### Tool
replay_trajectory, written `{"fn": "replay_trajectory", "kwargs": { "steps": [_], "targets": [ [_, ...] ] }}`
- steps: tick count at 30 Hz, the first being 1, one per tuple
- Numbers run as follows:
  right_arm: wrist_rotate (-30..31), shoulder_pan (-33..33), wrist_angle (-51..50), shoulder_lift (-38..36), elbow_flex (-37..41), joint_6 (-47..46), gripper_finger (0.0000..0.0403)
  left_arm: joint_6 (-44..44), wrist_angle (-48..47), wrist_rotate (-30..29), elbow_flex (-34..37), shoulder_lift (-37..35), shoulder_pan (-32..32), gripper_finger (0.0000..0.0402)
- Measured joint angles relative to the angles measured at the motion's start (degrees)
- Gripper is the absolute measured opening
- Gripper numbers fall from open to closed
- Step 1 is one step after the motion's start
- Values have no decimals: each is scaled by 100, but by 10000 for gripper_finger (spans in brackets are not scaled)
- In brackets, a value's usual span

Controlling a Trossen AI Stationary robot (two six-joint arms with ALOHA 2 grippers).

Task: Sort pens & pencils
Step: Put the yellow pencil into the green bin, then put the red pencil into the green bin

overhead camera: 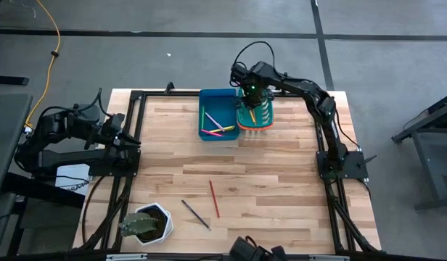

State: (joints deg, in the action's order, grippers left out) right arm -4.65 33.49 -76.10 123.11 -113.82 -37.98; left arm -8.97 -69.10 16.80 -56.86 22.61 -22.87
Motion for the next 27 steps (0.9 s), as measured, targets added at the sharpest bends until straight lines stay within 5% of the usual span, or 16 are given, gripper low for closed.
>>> {"fn": "replay_trajectory", "kwargs": {
  "steps": [10,17,27],
  "targets": [
    [-15,66,-35,0,0,53,76,-31,0,4,-2,0,2,51],
    [2,65,120,0,-7,312,87,201,134,38,0,0,2,51],
    [-331,-333,991,-4,-718,812,87,1260,789,1039,46,666,2,51]
  ]
}}
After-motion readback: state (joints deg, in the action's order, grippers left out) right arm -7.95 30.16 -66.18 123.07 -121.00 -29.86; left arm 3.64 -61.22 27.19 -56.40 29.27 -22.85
